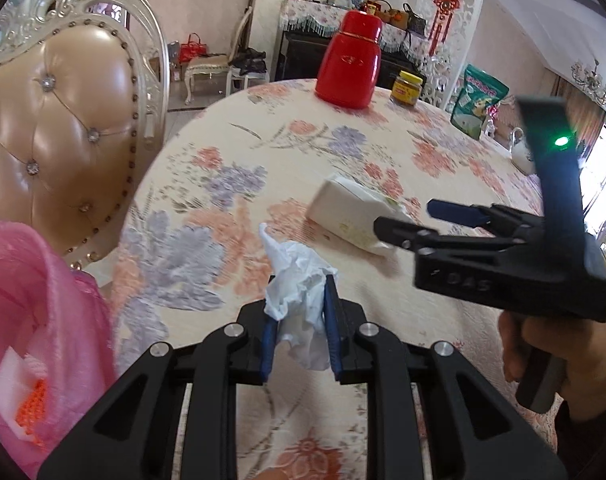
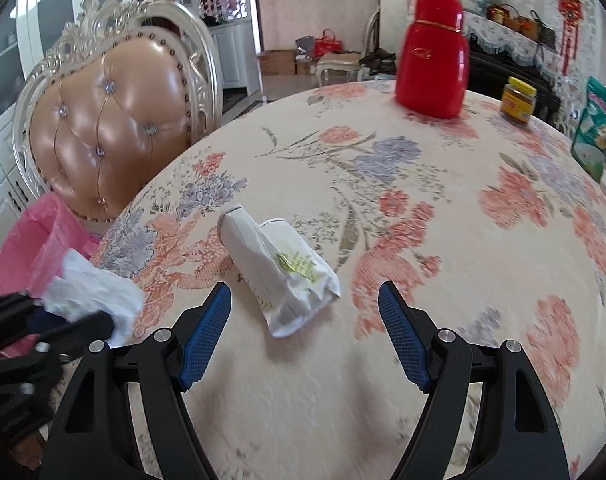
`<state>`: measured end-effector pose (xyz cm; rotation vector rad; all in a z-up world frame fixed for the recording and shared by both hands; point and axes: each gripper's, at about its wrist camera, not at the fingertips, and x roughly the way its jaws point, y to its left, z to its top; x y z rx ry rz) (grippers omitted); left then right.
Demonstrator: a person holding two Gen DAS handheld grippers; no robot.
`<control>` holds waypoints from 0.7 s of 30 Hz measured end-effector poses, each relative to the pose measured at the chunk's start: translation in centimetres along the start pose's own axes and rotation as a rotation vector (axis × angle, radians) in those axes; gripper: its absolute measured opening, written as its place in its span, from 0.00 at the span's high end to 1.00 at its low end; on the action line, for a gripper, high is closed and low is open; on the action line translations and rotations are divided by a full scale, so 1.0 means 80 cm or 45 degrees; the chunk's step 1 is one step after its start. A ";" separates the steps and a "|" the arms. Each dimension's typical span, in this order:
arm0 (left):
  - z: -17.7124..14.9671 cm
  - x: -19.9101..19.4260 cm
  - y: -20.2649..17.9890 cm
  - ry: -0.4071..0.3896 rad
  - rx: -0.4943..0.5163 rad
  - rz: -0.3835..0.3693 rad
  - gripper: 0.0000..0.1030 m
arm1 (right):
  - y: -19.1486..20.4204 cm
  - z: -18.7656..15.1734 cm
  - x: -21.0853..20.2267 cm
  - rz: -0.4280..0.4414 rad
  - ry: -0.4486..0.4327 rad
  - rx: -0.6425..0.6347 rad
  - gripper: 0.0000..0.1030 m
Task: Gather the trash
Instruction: 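Grasp the crumpled white tissue with the left tool while the right tool grasps the white paper packet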
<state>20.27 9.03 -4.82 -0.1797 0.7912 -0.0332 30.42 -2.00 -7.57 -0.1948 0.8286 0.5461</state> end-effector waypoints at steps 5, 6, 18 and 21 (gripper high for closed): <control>0.004 -0.011 0.009 -0.022 -0.004 0.013 0.80 | 0.008 0.006 0.023 -0.004 0.050 -0.043 0.34; 0.005 -0.012 0.009 -0.023 -0.005 0.015 0.80 | 0.009 0.006 0.029 -0.004 0.067 -0.049 0.36; 0.009 -0.036 0.017 -0.071 -0.013 0.036 0.80 | 0.013 -0.011 0.019 -0.001 0.077 -0.027 0.49; 0.007 -0.045 0.018 -0.085 -0.013 0.038 0.80 | 0.015 -0.018 0.002 0.005 0.057 -0.005 0.49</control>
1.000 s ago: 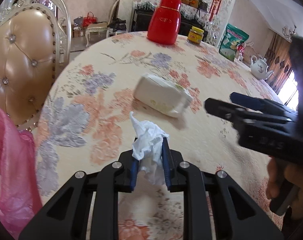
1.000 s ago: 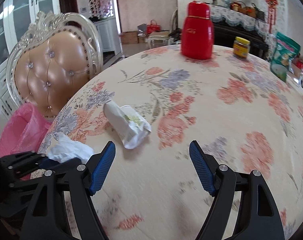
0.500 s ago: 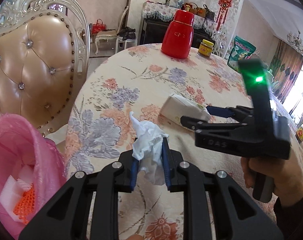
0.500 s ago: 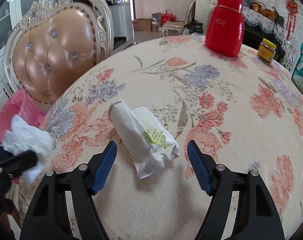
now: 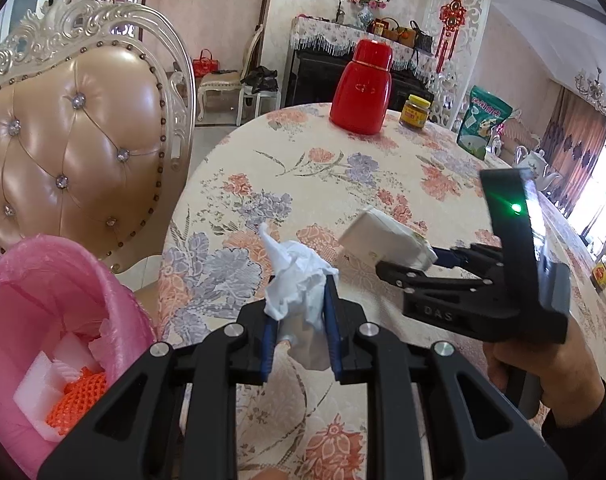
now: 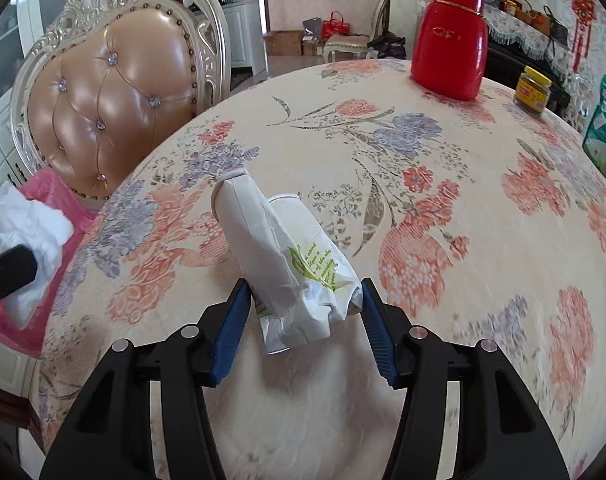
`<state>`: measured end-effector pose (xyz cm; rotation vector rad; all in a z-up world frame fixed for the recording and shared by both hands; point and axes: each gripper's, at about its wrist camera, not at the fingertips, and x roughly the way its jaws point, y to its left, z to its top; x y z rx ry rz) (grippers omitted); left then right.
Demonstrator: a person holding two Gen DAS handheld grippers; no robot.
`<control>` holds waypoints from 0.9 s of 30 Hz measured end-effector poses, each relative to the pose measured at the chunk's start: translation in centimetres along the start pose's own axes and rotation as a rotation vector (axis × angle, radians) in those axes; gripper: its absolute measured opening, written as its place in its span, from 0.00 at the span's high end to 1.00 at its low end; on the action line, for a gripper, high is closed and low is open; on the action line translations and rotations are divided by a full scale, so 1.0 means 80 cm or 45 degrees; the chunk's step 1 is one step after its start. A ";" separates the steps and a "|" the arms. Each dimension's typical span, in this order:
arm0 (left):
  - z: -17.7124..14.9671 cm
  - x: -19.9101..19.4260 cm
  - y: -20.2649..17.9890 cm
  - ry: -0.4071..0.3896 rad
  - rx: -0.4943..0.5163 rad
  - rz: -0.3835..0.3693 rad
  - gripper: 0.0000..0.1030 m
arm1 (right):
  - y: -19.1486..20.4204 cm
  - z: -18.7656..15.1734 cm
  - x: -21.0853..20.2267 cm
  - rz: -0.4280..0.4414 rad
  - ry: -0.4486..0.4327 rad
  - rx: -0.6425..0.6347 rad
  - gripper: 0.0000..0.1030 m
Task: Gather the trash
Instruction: 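Grasp the crumpled white tissue with the left tool while the right tool grasps the white paper packet, then carry the tissue and paper packet over the pink wastebasket with both tools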
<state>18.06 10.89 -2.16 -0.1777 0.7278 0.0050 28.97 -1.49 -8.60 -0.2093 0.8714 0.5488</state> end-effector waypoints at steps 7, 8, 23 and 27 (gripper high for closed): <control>-0.006 -0.032 0.002 -0.043 0.001 -0.002 0.80 | 0.008 -0.023 -0.052 0.016 -0.071 0.078 0.49; -0.007 -0.037 0.002 -0.050 0.002 -0.004 0.80 | 0.009 -0.025 -0.058 0.017 -0.080 0.084 0.49; -0.018 -0.119 0.032 -0.163 -0.022 0.019 0.80 | 0.058 -0.038 -0.152 0.012 -0.234 0.084 0.49; -0.017 -0.140 0.046 -0.197 -0.032 0.036 0.80 | 0.076 -0.035 -0.169 0.024 -0.267 0.067 0.49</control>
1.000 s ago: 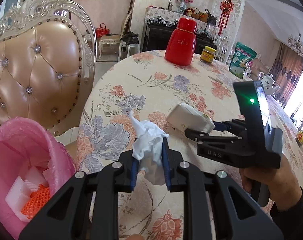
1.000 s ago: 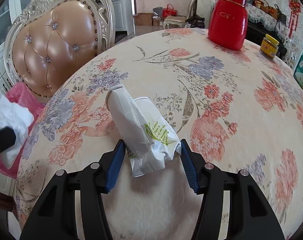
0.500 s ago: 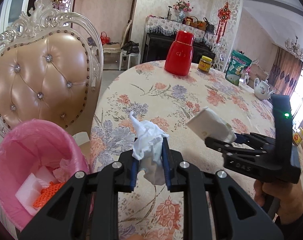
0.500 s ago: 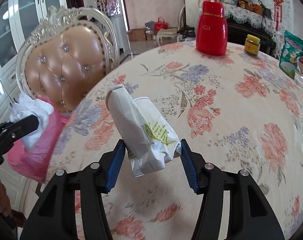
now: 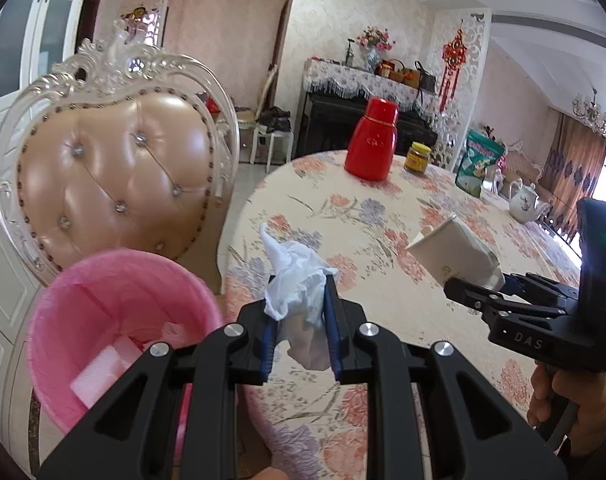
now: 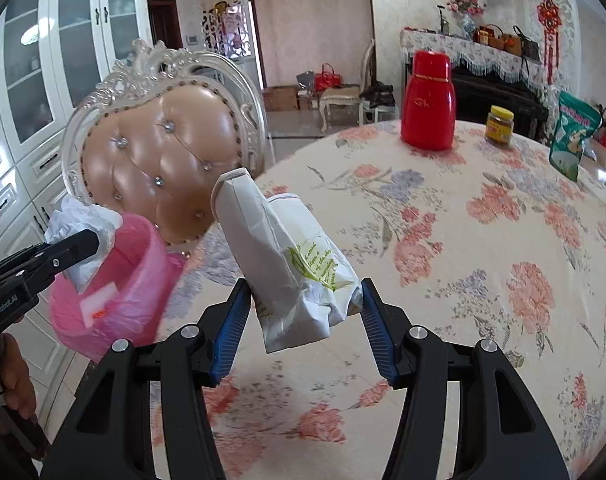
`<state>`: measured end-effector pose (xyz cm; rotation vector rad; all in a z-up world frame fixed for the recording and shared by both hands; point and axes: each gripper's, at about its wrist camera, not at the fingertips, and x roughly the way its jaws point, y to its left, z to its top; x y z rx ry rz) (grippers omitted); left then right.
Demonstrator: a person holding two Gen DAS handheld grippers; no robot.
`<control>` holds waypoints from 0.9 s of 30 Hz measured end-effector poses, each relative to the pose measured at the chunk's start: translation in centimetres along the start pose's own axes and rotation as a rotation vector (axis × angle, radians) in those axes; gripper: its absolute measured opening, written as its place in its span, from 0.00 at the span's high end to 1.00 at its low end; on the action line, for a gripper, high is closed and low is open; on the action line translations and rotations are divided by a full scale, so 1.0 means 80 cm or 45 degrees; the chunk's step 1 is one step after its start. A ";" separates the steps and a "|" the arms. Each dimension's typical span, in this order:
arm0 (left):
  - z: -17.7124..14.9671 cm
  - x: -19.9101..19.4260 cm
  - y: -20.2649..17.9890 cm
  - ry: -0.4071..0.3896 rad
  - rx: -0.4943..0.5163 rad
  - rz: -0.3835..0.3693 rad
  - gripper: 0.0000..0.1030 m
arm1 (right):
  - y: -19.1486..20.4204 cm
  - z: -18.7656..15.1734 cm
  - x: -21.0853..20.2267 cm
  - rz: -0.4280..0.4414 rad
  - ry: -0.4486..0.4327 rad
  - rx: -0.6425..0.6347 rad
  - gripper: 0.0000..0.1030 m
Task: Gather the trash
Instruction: 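Carry the tissue and paper packet over the pink wastebasket with both tools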
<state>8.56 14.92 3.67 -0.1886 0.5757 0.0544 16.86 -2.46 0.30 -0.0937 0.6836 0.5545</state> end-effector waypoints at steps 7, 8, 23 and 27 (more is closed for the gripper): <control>0.011 -0.037 0.036 -0.063 -0.020 0.055 0.80 | 0.037 0.012 -0.012 0.042 -0.040 -0.036 0.49; 0.012 -0.041 0.041 -0.069 -0.023 0.065 0.80 | 0.042 0.014 -0.012 0.049 -0.040 -0.042 0.49; 0.015 -0.084 0.114 -0.122 -0.090 0.158 0.80 | 0.141 0.035 0.006 0.164 -0.041 -0.151 0.49; 0.014 -0.091 0.133 -0.128 -0.109 0.186 0.80 | 0.172 0.038 0.015 0.194 -0.029 -0.191 0.49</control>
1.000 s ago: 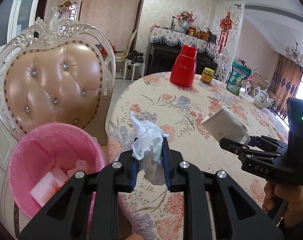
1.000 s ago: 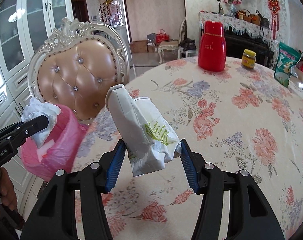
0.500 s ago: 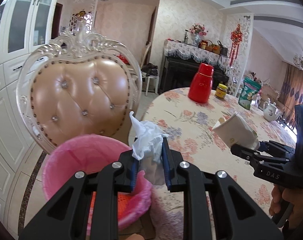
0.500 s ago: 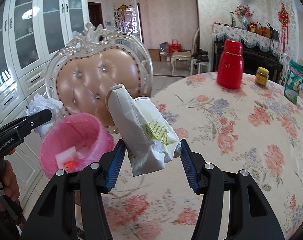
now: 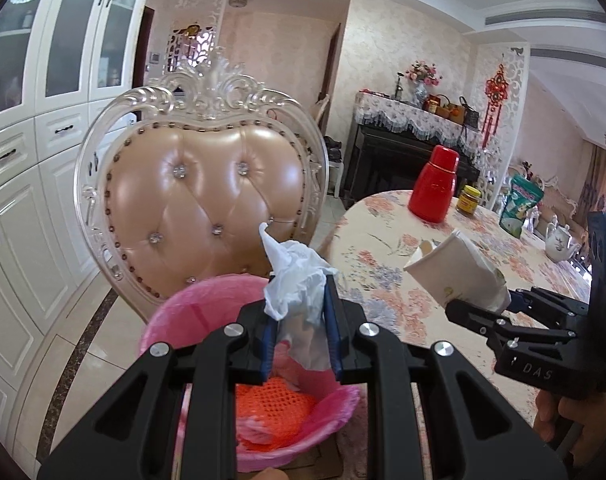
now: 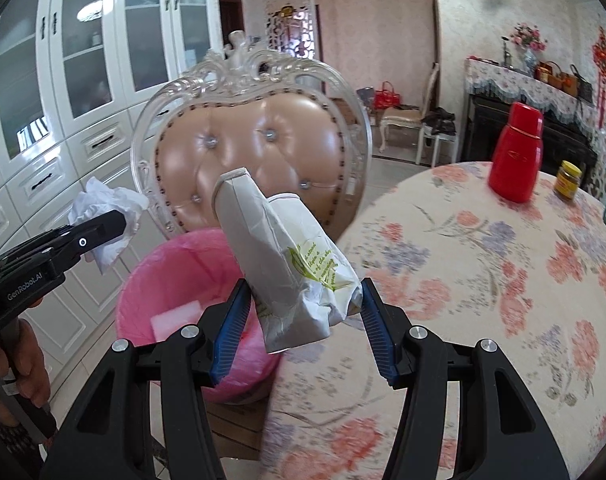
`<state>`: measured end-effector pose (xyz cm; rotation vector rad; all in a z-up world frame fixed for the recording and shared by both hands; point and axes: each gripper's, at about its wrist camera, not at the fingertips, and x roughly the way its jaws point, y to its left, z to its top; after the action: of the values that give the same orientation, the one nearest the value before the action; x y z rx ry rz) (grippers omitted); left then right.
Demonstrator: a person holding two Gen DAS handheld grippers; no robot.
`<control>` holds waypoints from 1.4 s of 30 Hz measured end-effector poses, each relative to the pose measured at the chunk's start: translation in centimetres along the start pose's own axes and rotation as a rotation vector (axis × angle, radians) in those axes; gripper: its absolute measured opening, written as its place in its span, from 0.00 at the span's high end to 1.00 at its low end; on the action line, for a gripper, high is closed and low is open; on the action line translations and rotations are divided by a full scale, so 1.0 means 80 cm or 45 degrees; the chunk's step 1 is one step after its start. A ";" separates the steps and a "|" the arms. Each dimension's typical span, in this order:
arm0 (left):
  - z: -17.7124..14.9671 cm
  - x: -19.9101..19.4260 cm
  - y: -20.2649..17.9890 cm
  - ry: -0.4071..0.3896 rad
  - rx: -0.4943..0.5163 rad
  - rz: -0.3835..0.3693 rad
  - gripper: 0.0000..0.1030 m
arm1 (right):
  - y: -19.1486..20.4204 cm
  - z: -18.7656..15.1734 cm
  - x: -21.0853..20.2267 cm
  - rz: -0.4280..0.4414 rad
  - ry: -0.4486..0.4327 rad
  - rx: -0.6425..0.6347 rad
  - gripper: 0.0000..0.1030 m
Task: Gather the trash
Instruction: 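Carry the tissue and paper packet over the pink wastebasket with both tools, then open both tools to drop the packet and tissue into the wastebasket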
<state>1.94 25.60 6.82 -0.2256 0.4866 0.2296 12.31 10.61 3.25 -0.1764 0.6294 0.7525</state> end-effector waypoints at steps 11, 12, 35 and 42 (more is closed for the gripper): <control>0.002 -0.010 0.034 -0.010 -0.030 0.050 0.80 | 0.046 0.011 0.030 0.044 0.031 -0.061 0.48; 0.002 -0.010 0.036 -0.009 -0.033 0.052 0.80 | 0.048 0.012 0.033 0.046 0.034 -0.065 0.48; 0.004 -0.007 0.061 -0.003 -0.091 0.070 0.50 | 0.076 0.024 0.069 0.083 0.066 -0.110 0.43; -0.003 -0.004 0.062 0.013 -0.100 0.071 0.46 | 0.056 0.011 0.059 0.032 0.045 -0.067 0.31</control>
<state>0.21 30.16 6.01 -0.2905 0.4945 0.3022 12.26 16.95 1.51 -0.2308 0.6467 0.7917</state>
